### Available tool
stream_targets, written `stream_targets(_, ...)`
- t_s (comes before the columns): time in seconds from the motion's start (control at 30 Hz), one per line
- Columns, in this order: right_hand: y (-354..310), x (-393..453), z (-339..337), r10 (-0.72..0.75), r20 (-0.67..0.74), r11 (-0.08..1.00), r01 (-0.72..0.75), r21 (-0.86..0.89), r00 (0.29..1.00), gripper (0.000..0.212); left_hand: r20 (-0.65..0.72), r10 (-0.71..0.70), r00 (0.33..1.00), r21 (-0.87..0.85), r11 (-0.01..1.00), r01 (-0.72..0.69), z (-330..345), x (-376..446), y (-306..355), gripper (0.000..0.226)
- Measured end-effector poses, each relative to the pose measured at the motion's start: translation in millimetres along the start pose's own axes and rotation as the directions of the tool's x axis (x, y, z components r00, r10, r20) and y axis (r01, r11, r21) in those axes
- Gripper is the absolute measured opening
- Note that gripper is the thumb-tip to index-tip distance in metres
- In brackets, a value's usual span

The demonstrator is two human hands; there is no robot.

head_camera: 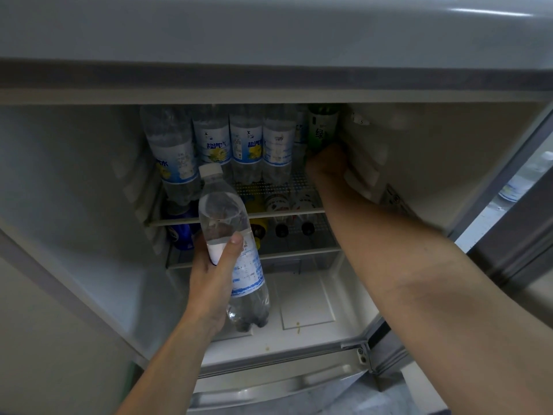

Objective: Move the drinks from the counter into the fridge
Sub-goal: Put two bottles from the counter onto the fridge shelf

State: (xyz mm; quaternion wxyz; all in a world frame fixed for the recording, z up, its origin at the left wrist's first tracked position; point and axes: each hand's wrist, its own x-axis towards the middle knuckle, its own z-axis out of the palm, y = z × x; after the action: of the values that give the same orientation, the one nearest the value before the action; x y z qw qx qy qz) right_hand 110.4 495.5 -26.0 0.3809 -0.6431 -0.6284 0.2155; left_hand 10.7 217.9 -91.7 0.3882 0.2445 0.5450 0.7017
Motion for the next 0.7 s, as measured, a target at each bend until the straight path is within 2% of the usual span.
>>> stream_targets(0.07, 1, -11, -1, 0.021, -0.044, 0.995, -0.016, 0.094, 0.999, 0.049, 0.011, -0.011, 1.000, 0.006, 1.000, 0.011, 3, 1, 1, 0.061)
stream_targets(0.13, 2, -29, -2, 0.036, -0.117, 0.965, -0.004, 0.261, 0.993, 0.042, 0.021, -0.003, 1.000, 0.026, 1.000, 0.002, 8, 3, 4, 0.062)
stream_targets(0.2, 6, -55, -4, 0.058, -0.182, 0.890, 0.031, 0.454, 0.982, 0.029, 0.019, 0.019, 1.000, 0.046, 0.999, -0.020, 15, 7, 8, 0.062)
stream_targets(0.27, 14, -86, -8, 0.035, -0.171, 0.831, 0.067, 0.553, 0.985, 0.012, 0.007, 0.061, 0.998, 0.081, 0.995, -0.061, 21, 14, 14, 0.052)
stream_targets(0.33, 25, -117, -15, -0.090, -0.018, 0.822, 0.085, 0.563, 0.996, 0.013, 0.021, 0.106, 0.994, 0.108, 0.988, -0.108, 28, 22, 24, 0.047)
stream_targets(0.4, 36, -145, -25, -0.229, 0.237, 0.796, 0.042, 0.604, 0.944, 0.009, 0.080, 0.143, 0.986, 0.115, 0.982, -0.152, 37, 31, 35, 0.054)
stream_targets(0.47, 43, -162, -33, -0.366, 0.394, 0.784, 0.052, 0.618, 0.843, 0.035, 0.139, 0.164, 0.977, 0.107, 0.978, -0.179, 48, 40, 45, 0.060)
stream_targets(0.53, 44, -168, -35, -0.420, 0.426, 0.794, 0.097, 0.600, 0.801, 0.061, 0.186, 0.159, 0.970, 0.099, 0.979, -0.179, 61, 48, 53, 0.050)
stream_targets(0.6, 40, -167, -36, -0.414, 0.354, 0.809, 0.160, 0.566, 0.839, 0.074, 0.234, 0.123, 0.965, 0.105, 0.983, -0.151, 76, 52, 56, 0.041)
stream_targets(0.7, 35, -156, -40, -0.398, 0.207, 0.831, 0.256, 0.493, 0.894, 0.073, 0.349, 0.137, 0.927, 0.159, 0.966, -0.203, 93, 55, 61, 0.044)
